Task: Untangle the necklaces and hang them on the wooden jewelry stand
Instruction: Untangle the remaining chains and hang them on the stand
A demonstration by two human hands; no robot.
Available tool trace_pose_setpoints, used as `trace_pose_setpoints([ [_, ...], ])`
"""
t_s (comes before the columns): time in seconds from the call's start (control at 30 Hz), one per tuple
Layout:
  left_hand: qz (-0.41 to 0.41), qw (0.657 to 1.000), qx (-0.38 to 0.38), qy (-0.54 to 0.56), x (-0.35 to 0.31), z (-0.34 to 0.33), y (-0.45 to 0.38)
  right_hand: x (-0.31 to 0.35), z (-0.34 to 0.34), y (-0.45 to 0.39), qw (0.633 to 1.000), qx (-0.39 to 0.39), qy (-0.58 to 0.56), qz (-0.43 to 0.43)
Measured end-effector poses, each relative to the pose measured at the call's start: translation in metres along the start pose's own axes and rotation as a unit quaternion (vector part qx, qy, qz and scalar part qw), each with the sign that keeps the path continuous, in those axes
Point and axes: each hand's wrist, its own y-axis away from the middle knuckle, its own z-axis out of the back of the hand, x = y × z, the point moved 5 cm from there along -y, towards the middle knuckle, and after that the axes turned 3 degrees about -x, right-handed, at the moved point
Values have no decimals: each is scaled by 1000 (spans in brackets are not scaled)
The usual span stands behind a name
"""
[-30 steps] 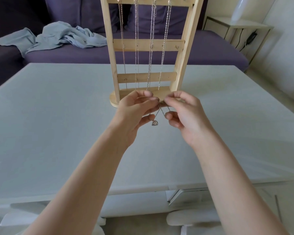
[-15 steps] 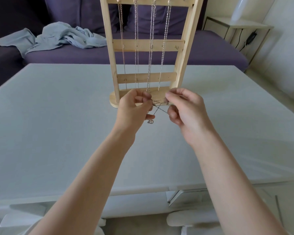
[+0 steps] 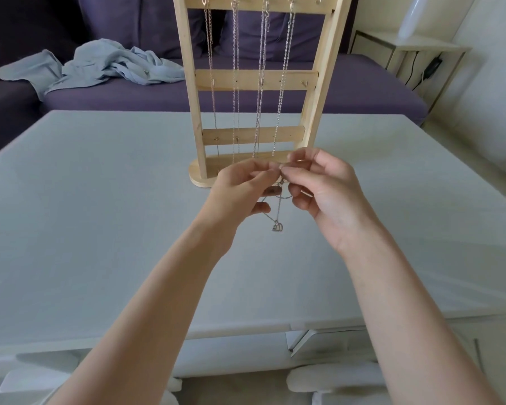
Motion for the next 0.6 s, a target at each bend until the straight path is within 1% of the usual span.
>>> trace_pose_setpoints([
  [0.1, 8, 1000, 3, 18, 2, 3, -2, 2, 4, 1, 999, -25, 39, 25],
  [0.17, 25, 998, 17, 56, 2, 4, -1, 4, 4, 1, 997, -33, 48, 45],
  [0.27, 49, 992, 36, 115, 4, 3, -1, 6, 4, 1, 997, -28, 44, 64],
  [0.33, 51, 990, 40, 124, 4, 3, -1, 6, 3, 1, 997, -20, 43, 66],
  [0.47, 33, 996, 12, 79, 2, 9, -1, 7, 2, 2, 995, -3, 63, 73],
  [0.6, -32, 998, -37, -41, -2, 12, -2, 5, 1, 1, 978, -19, 186, 88],
])
